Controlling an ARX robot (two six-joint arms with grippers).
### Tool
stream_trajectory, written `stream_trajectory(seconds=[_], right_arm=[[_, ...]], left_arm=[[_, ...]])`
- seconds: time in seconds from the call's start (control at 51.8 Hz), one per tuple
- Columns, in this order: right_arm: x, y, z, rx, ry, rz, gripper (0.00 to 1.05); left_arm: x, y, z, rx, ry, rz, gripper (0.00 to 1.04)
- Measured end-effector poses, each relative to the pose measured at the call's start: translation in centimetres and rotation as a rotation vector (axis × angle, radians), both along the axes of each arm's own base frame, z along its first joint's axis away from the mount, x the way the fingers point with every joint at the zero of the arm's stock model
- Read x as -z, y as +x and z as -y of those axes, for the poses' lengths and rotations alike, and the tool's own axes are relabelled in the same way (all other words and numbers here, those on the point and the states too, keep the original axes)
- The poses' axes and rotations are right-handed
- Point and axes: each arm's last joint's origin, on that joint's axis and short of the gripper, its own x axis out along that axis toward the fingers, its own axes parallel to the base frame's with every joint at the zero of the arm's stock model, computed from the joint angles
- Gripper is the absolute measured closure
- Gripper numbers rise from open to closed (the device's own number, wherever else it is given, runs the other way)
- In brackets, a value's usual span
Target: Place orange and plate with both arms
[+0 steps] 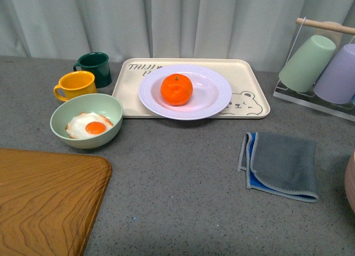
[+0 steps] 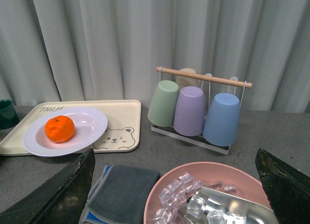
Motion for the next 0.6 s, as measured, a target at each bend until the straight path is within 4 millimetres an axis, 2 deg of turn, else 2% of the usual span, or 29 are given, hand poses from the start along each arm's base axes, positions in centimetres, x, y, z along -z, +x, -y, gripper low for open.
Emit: stream_trajectory(seconds=[0.077,0.598], right_arm=[[0.00,0.00,0.00,0.000,0.000,0.000,0.10],[0.00,0.00,0.00,0.000,0.000,0.000,0.09]], left_arm=[[0.00,0.00,0.00,0.000,0.000,0.000,0.07],[0.00,0.00,0.00,0.000,0.000,0.000,0.07]])
